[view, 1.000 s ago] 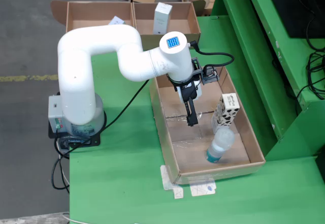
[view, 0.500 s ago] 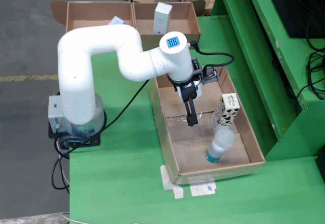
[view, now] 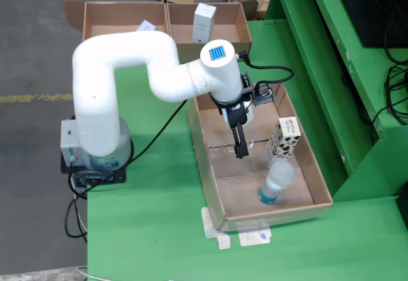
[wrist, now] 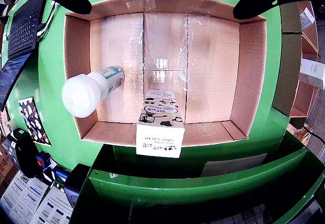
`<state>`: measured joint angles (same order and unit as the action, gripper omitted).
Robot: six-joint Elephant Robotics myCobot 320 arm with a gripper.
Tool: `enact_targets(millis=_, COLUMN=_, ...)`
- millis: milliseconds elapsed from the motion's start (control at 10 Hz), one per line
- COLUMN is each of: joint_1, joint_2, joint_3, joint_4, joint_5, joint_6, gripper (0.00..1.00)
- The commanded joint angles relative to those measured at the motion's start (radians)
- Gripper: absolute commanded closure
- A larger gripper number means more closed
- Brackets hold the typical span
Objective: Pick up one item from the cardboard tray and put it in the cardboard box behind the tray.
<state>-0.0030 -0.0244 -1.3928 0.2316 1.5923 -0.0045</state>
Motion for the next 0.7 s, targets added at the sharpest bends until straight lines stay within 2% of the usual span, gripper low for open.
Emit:
enact_targets(millis=0, joint_1=0.002, joint_2=0.017, joint_3=0.025, joint_4=0.012, joint_5=0.006, joint_6=-0.005, gripper=0.00)
enact_targets(millis=400, joint_1=0.012, joint_2=0.024, joint_3=0.014, joint_4=0.022, joint_5=0.010, joint_6=-0.008, gripper=0.00)
enact_targets(millis=500, joint_1=0.058, joint_2=-0.079, joint_3=0.159, joint_4=-0.022, joint_5=0.011, joint_6=0.017, gripper=0.00)
enact_targets(millis=600, joint_1=0.058, joint_2=-0.079, joint_3=0.159, joint_4=-0.022, joint_5=0.011, joint_6=0.017, gripper=0.00)
